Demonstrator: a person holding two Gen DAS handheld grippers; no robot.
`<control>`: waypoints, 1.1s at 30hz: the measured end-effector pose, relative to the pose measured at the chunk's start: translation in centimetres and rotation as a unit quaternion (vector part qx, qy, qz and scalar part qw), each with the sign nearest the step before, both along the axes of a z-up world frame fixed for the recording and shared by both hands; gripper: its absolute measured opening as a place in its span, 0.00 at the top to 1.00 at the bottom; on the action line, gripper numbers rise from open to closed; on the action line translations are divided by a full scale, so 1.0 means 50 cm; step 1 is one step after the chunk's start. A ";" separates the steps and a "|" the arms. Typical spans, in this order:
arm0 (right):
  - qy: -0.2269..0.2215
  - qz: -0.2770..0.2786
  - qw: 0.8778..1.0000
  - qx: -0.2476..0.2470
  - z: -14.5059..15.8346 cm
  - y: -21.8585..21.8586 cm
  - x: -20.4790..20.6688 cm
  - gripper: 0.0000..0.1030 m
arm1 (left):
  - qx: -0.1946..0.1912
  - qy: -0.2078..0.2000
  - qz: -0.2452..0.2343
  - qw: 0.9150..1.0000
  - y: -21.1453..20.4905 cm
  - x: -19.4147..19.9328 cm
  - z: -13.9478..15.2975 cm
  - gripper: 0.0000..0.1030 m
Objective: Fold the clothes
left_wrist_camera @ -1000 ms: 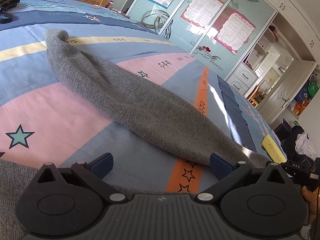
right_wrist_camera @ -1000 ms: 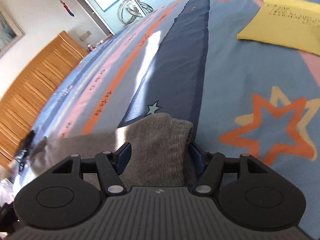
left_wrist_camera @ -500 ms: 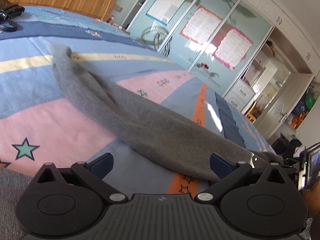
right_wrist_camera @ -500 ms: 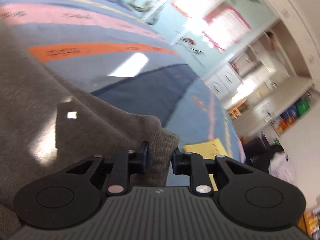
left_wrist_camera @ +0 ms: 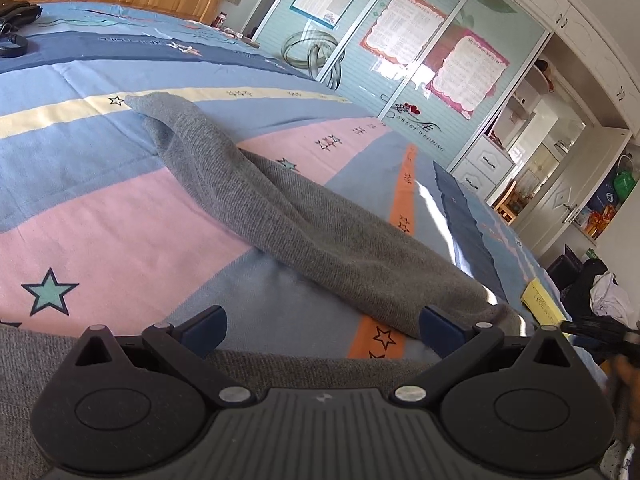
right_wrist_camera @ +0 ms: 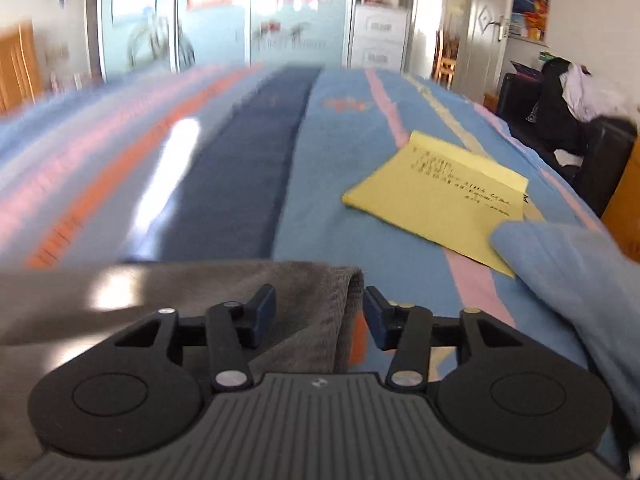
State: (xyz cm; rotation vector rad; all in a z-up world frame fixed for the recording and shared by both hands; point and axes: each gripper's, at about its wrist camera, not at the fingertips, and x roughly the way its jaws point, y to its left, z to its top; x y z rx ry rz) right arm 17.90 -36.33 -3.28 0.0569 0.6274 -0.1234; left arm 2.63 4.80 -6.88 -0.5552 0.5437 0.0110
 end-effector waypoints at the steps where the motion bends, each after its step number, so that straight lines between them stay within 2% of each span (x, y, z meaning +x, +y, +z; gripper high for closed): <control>1: -0.022 -0.004 0.999 0.023 0.018 -0.005 -0.048 0.31 | 0.001 -0.002 -0.001 1.000 0.001 -0.002 0.002 0.01; 3: -0.045 -0.013 0.997 0.067 0.036 -0.019 -0.152 0.18 | 0.001 -0.003 -0.005 1.000 0.001 -0.007 0.007 0.01; 6: -0.040 -0.049 0.992 0.113 0.017 -0.028 -0.282 0.17 | 0.002 -0.010 -0.007 1.000 0.001 -0.016 0.014 0.01; 8: -0.019 -0.087 0.987 0.132 -0.017 -0.028 -0.326 0.17 | 0.002 -0.015 -0.005 1.000 0.004 -0.023 0.018 0.01; 10: -0.006 -0.110 0.981 0.159 -0.057 -0.031 -0.341 0.17 | 0.000 -0.018 -0.004 1.000 0.008 -0.026 0.022 0.01; 13: 0.008 -0.130 0.969 0.209 -0.115 -0.041 -0.318 0.17 | -0.004 -0.023 -0.002 1.000 0.013 -0.030 0.029 0.01; 17: -0.026 -0.154 0.964 0.217 -0.132 -0.019 -0.297 0.17 | -0.007 -0.023 -0.005 1.000 0.018 -0.030 0.035 0.01; 18: -0.030 -0.138 0.963 0.230 -0.136 -0.015 -0.287 0.26 | -0.008 -0.017 -0.010 1.000 0.018 -0.027 0.035 0.01; 19: -0.034 -0.121 0.962 0.244 -0.140 -0.012 -0.278 0.56 | -0.009 -0.010 -0.016 1.000 0.018 -0.023 0.034 0.01; 20: -0.030 -0.117 0.960 0.251 -0.144 -0.011 -0.273 0.82 | -0.008 -0.005 -0.020 1.000 0.018 -0.021 0.034 0.01; 21: -0.026 -0.114 0.959 0.259 -0.147 -0.010 -0.270 0.91 | -0.006 -0.001 -0.024 1.000 0.018 -0.020 0.034 0.01; 22: -0.022 -0.111 0.957 0.266 -0.150 -0.009 -0.266 0.92 | -0.004 0.003 -0.027 1.000 0.018 -0.020 0.033 0.01; 23: -0.023 -0.103 0.964 0.245 -0.142 0.001 -0.270 0.92 | 0.001 0.007 -0.031 0.999 0.019 -0.019 0.034 0.01; 25: -0.034 -0.097 0.974 0.200 -0.108 0.018 -0.299 0.92 | 0.008 0.012 -0.034 0.999 0.024 -0.019 0.038 0.01; 28: -0.036 -0.104 0.988 0.104 -0.057 0.037 -0.365 0.92 | 0.006 0.014 -0.028 0.999 0.039 -0.024 0.043 0.01; 30: -0.005 -0.108 0.993 0.054 -0.063 0.036 -0.391 0.92 | 0.009 0.013 -0.027 1.000 0.047 -0.028 0.047 0.01; 32: 0.024 -0.125 0.990 0.064 -0.101 0.010 -0.400 0.91 | 0.012 0.012 -0.028 0.999 0.055 -0.031 0.050 0.01; 33: 0.025 -0.128 0.987 0.095 -0.123 -0.006 -0.401 0.90 | 0.014 0.013 -0.031 0.999 0.059 -0.032 0.052 0.01</control>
